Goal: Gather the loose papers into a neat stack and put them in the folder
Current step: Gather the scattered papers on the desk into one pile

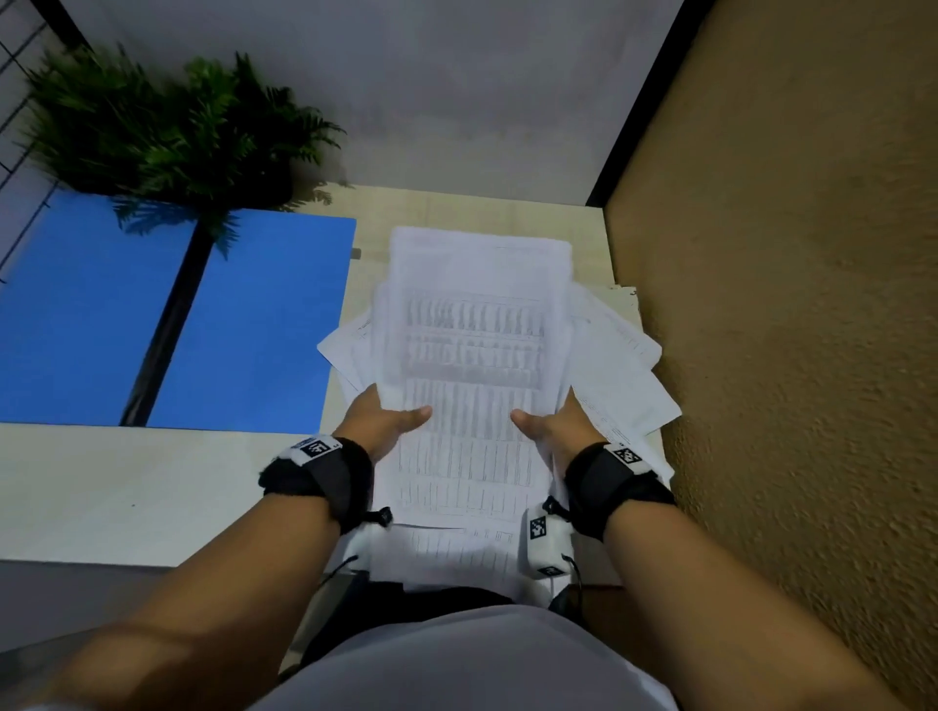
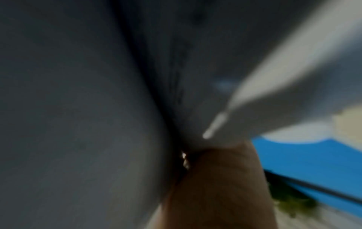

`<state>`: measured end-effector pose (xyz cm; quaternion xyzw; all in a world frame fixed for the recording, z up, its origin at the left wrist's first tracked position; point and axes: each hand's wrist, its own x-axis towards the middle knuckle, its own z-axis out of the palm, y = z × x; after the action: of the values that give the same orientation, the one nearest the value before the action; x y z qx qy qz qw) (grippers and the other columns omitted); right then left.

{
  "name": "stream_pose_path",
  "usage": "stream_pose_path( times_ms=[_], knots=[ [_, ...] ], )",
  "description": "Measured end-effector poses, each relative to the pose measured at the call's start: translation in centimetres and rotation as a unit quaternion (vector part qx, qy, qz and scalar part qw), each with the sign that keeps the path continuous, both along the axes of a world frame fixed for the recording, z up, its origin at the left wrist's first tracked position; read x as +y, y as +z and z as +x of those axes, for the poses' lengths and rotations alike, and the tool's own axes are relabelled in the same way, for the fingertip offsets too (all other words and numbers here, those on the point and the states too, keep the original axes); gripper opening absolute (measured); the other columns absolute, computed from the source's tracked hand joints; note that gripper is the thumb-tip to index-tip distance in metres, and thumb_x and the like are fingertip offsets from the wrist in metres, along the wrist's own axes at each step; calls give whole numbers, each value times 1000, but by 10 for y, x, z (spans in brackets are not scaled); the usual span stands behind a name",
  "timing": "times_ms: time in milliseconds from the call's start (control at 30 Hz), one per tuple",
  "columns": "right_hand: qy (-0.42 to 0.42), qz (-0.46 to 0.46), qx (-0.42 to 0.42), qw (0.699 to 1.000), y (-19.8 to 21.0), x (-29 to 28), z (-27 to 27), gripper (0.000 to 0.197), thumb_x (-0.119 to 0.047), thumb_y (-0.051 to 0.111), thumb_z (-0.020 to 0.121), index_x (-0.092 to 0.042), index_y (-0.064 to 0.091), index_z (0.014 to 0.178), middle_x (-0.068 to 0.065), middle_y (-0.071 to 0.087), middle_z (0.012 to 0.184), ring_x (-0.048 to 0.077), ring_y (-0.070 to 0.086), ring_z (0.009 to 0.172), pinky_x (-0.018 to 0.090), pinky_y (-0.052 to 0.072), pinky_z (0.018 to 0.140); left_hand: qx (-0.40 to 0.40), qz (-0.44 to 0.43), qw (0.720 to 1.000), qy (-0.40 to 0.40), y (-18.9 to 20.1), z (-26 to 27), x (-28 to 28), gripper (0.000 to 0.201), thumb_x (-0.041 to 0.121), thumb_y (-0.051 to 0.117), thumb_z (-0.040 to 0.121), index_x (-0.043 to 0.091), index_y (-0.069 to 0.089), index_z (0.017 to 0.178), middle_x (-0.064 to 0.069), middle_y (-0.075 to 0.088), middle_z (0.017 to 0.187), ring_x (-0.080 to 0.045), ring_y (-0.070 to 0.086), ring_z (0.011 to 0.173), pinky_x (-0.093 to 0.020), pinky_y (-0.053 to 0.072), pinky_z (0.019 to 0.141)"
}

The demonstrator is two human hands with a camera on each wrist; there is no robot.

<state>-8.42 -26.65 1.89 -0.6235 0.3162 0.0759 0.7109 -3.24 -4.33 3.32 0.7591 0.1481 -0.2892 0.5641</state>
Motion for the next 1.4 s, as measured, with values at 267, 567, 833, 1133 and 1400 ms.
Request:
stream_pose_path(
  times_ms=[267, 567, 833, 1133, 1400],
  knots=[
    [57, -342, 132, 929, 10, -60, 11, 93, -42, 85, 62, -22, 35, 138, 5, 49, 135, 27, 48, 125, 45, 44, 102, -9, 111, 986, 121, -39, 8, 63, 47, 22, 66, 91, -1, 52, 129, -19, 57, 132, -34, 58, 117, -43, 46, 102],
    [35, -362, 246, 898, -6, -63, -5, 45, -21, 52, 97, -2, 46, 137, 17, 49, 142, 33, 46, 130, 34, 35, 107, -2, 32, 988, 148, -46, -7, 64, 43, 11, 59, 95, 1, 50, 136, -12, 60, 126, -32, 58, 116, -37, 44, 100],
    [-148, -276, 230, 921, -14, -61, -25, 44, -18, 65, 83, -3, 53, 123, 16, 56, 124, 34, 58, 111, 33, 46, 87, -2, 14, 986, 164, -53, 1, 58, 47, 14, 61, 94, 3, 47, 137, -8, 56, 132, -29, 56, 117, -40, 42, 104],
    [-318, -98, 84, 939, -4, -51, -14, 74, -6, 74, 81, -10, 32, 141, 4, 48, 122, 22, 51, 110, 32, 39, 95, 14, 10, 992, 125, -65, -1, 52, 52, 19, 65, 89, 9, 48, 137, -10, 60, 129, -33, 58, 116, -49, 44, 105],
    [-205, -81, 46, 974, 3, -36, -15, 47, 2, 57, 90, -5, 50, 136, 11, 57, 132, 29, 56, 118, 42, 41, 107, 19, 28, 995, 94, -57, -2, 41, 46, 16, 61, 93, 8, 48, 136, -11, 60, 128, -33, 58, 115, -51, 44, 105]
  ],
)
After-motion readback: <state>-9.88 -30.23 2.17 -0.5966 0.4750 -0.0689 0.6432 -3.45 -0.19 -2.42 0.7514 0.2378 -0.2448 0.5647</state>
